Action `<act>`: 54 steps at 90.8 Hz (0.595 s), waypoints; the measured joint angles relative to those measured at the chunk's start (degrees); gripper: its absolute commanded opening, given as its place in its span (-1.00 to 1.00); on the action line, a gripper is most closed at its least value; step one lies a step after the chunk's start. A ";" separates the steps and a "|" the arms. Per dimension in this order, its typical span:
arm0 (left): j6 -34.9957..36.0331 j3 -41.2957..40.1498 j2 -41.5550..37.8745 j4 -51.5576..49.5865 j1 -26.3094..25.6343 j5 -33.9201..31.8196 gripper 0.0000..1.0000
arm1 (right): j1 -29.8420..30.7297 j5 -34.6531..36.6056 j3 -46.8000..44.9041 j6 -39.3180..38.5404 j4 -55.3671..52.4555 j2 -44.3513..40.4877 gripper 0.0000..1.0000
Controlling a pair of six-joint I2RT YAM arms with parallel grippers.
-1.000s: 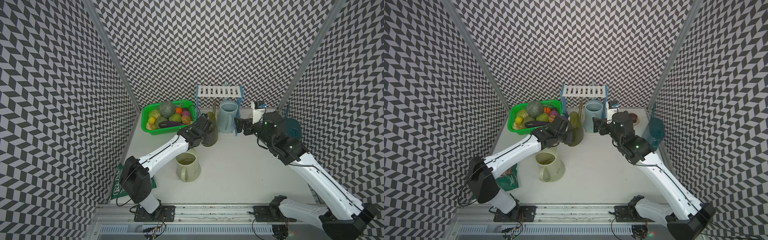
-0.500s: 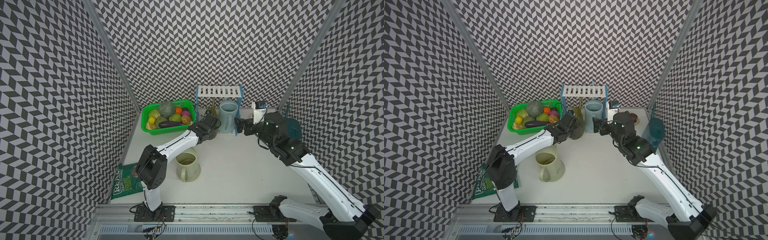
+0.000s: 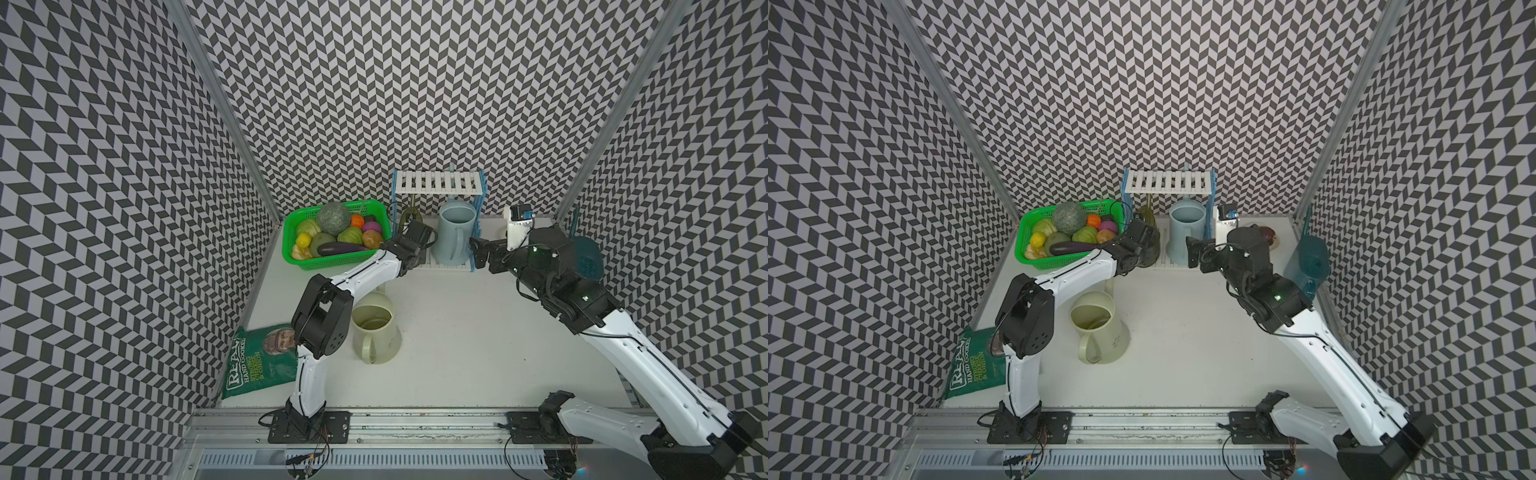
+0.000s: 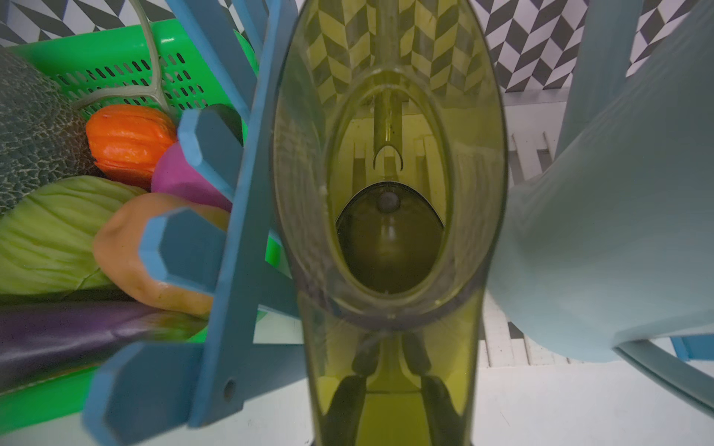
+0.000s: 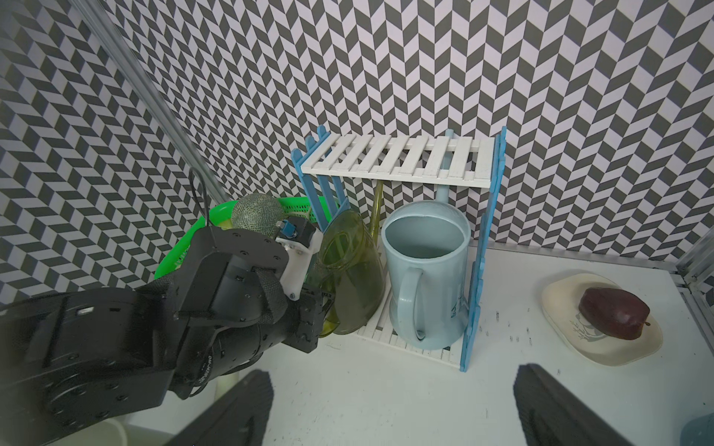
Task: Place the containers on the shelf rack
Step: 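Place the container on the shelf.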
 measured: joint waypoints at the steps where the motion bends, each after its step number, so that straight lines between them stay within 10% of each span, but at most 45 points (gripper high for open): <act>1: 0.00 0.11 0.09 0.02 0.00 -0.02 -0.75 | 0.00 0.00 -0.04 0.00 -0.02 0.00 0.99; 54: 0.09 2.19 2.71 1.68 -0.02 -0.35 -0.32 | 0.00 -0.04 -0.44 -0.02 -0.02 0.00 0.99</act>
